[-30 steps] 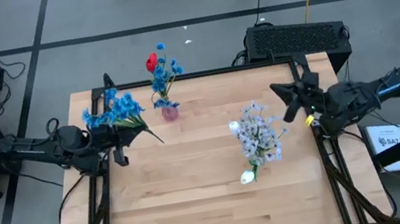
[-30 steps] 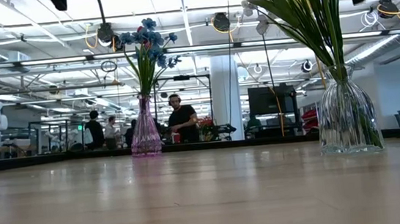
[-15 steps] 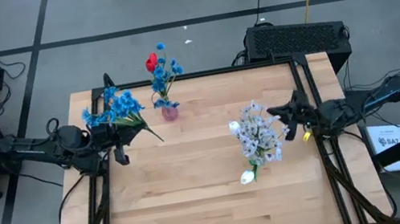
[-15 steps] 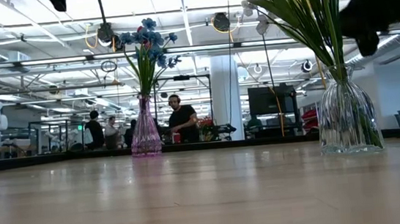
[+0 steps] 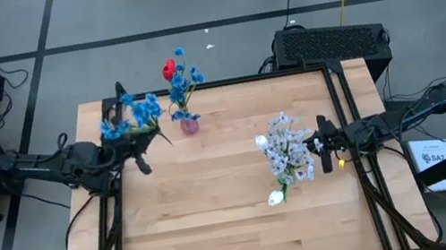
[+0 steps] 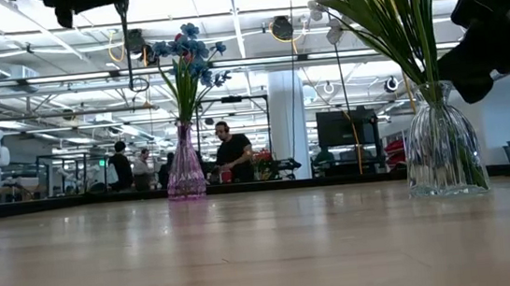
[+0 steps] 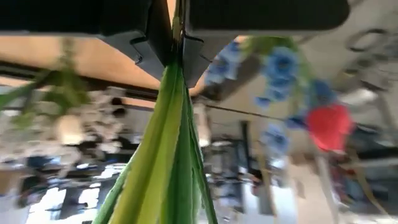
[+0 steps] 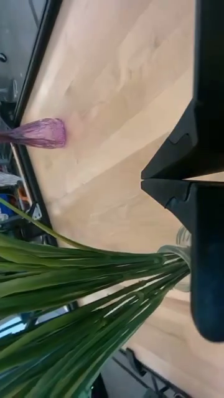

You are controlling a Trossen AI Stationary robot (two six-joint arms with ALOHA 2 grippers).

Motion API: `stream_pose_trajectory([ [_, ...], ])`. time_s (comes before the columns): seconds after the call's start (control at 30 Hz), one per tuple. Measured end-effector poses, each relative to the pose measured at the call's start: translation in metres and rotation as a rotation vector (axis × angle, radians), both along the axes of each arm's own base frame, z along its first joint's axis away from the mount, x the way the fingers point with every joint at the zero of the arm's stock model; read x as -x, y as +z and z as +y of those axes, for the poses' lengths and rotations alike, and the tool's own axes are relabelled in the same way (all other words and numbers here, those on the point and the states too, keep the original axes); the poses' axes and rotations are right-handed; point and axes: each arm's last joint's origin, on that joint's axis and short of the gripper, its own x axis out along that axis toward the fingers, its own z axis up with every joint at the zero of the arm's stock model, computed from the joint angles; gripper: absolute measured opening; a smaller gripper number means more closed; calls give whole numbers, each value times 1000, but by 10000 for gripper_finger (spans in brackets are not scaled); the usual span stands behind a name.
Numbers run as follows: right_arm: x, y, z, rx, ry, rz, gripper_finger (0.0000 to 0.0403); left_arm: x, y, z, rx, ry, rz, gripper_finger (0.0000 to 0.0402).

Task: Sort flowers into vase by color
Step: Put the blue flowers into the pink vase

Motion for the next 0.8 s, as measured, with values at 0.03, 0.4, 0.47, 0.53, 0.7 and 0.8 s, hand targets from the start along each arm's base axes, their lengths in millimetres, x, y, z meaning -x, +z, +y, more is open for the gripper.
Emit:
stream_pose_trajectory([
  [0.03, 0, 0, 0, -7, -1, -1, 0, 0, 0, 1, -23, 31, 9, 13],
  [0.4, 0, -1, 0, -41, -3, 1, 0, 9, 7, 29, -89, 144, -20, 13],
  [0.47, 0, -1, 0, -23, 2, 3, 0, 9, 7, 37, -97, 122, -20, 13],
  [0.53, 0, -1, 0, -18, 4, 4, 0, 10, 7, 45, -104, 103, -19, 13],
  [0.7, 0, -1, 1, -12, 31, 7, 0, 12, -5, 66, -93, 74, -15, 13],
  [0.8, 0, -1, 3, 4, 106, 16, 0, 14, -15, 78, -80, 59, -55, 13],
])
